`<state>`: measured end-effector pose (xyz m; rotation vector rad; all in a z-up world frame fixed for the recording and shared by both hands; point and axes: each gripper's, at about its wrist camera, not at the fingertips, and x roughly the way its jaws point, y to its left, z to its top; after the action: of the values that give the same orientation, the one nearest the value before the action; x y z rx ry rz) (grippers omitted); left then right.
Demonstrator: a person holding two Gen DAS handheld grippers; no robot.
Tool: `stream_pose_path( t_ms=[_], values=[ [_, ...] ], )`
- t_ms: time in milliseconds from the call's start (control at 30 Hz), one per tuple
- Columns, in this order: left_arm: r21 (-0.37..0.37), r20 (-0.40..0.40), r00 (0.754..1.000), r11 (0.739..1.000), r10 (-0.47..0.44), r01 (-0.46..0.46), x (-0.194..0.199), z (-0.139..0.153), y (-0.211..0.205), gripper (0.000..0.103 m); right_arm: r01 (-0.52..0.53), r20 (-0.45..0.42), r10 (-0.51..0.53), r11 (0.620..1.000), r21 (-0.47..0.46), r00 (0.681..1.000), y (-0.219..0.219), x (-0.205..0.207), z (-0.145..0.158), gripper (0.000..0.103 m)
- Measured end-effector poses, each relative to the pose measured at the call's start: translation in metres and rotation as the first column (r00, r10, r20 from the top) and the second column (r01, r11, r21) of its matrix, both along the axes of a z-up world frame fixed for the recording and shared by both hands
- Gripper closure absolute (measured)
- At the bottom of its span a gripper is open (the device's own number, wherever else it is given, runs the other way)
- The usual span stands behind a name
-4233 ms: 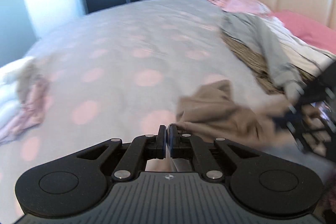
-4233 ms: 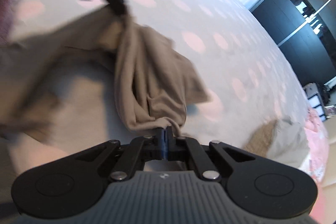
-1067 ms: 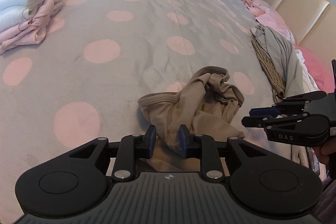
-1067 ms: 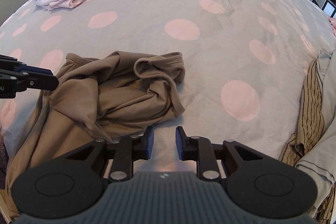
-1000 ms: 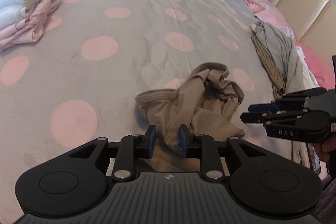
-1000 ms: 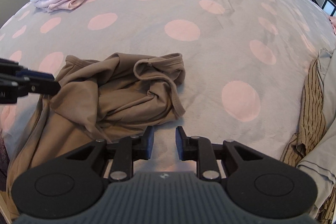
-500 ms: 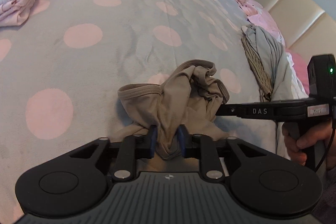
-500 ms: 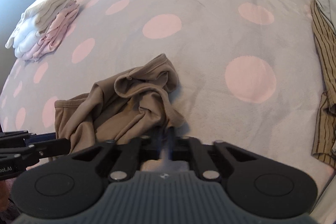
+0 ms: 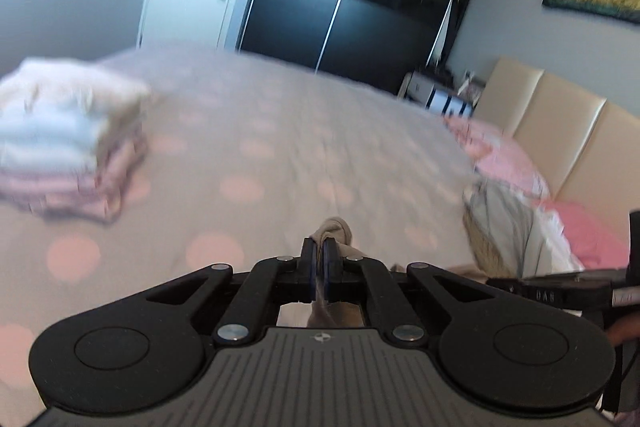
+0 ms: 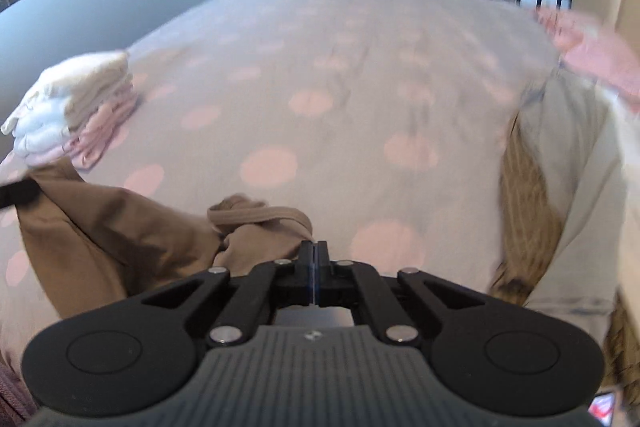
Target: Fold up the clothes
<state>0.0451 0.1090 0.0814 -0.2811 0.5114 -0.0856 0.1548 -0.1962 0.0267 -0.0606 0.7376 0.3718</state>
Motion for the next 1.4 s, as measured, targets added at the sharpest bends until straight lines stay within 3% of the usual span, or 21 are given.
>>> stream_pose_path(
  t_ms=[167,367,467,567,633,767,933,1100,1267,1367,1400],
  values=[
    [0.028,0.141,0.99,1.0,0.003,-0.007,-0.011,0.065,0.003,0.102,0.017,0.154,-0.023,0.999,0.043,0.988,-0.024,-0.026,0.062,0.103],
    [0.104,0.321,0.946,0.995,-0.038,0.004,-0.035,0.146,0.003,0.102,0.0,0.217,-0.007,0.999,0.036,0.976,-0.048,-0.048,0.099,0.103],
    [0.151,0.351,0.934,0.988,-0.067,0.015,-0.044,0.164,-0.007,0.102,-0.009,0.246,0.001,0.999,0.032,0.969,-0.061,-0.06,0.117,0.103],
    [0.2,0.312,0.945,0.979,-0.101,0.038,-0.045,0.15,-0.021,0.102,-0.018,0.275,0.009,0.999,0.027,0.961,-0.073,-0.071,0.134,0.103],
    [0.189,0.233,0.967,0.98,-0.107,0.063,-0.038,0.129,-0.023,0.102,-0.023,0.295,0.015,0.999,0.024,0.955,-0.081,-0.079,0.146,0.103],
    [0.145,0.036,0.991,0.981,-0.133,0.126,-0.016,0.074,-0.022,0.102,-0.017,0.149,0.017,1.0,0.002,0.989,-0.094,-0.066,0.103,0.103],
    [0.126,-0.17,0.964,0.965,-0.206,0.229,0.004,0.007,-0.033,0.102,-0.003,-0.018,0.002,0.998,-0.057,1.0,-0.099,-0.052,0.04,0.102],
    [0.152,-0.292,0.929,0.947,-0.23,0.282,0.015,-0.034,-0.041,0.102,-0.017,-0.117,0.002,0.992,-0.125,0.993,-0.094,-0.048,-0.005,0.101],
    [0.164,-0.336,0.912,0.94,-0.233,0.3,0.011,-0.057,-0.035,0.102,-0.007,-0.082,-0.007,0.985,-0.174,0.997,-0.097,-0.051,-0.006,0.097],
    [0.159,-0.353,0.905,0.938,-0.236,0.307,0.009,-0.064,-0.033,0.102,-0.057,-0.068,0.046,0.984,-0.171,0.997,-0.096,-0.065,0.0,0.096],
    [0.167,-0.355,0.905,0.936,-0.235,0.309,0.009,-0.064,-0.034,0.102,-0.082,-0.073,0.071,0.983,-0.164,0.995,-0.094,-0.071,0.0,0.09]
  ],
)
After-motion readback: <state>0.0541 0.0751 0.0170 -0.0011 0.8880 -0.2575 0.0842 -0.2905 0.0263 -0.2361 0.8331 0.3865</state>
